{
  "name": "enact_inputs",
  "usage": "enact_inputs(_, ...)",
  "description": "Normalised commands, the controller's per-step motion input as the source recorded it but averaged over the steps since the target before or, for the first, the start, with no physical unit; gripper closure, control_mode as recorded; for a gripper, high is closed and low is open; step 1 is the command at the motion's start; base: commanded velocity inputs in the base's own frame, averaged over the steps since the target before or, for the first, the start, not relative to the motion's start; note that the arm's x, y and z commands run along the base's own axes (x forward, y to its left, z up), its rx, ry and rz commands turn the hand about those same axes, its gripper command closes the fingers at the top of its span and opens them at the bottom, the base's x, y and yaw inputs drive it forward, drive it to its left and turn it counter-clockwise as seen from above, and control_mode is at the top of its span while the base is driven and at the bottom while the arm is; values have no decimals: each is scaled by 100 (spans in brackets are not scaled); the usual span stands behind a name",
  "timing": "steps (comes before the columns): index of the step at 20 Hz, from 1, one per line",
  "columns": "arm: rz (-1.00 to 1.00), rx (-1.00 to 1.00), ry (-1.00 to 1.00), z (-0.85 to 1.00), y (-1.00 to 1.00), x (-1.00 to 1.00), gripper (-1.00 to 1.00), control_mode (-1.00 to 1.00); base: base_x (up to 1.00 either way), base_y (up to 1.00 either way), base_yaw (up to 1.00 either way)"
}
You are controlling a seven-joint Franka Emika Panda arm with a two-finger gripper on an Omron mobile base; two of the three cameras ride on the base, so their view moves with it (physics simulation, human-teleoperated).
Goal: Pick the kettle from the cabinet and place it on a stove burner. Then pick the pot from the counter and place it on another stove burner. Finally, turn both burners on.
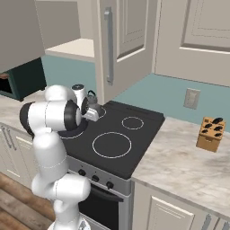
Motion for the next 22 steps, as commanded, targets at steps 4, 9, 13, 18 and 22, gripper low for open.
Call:
enact_inputs(4, 0, 0, 0, 0, 0, -3, -100, -100, 0, 0, 0)
enact_inputs(9, 0, 0, -1, 0, 0, -7, -100, -100, 0, 0, 0)
enact_inputs(13, 0, 0, -1, 1, 0, -7, -100, -100, 0, 0, 0)
enact_inputs(18, 0, 0, 0, 21, 0, -8, -100, -100, 0, 0, 0)
enact_inputs(22, 0, 0, 0, 48, 0, -14, -100, -100, 0, 0, 0)
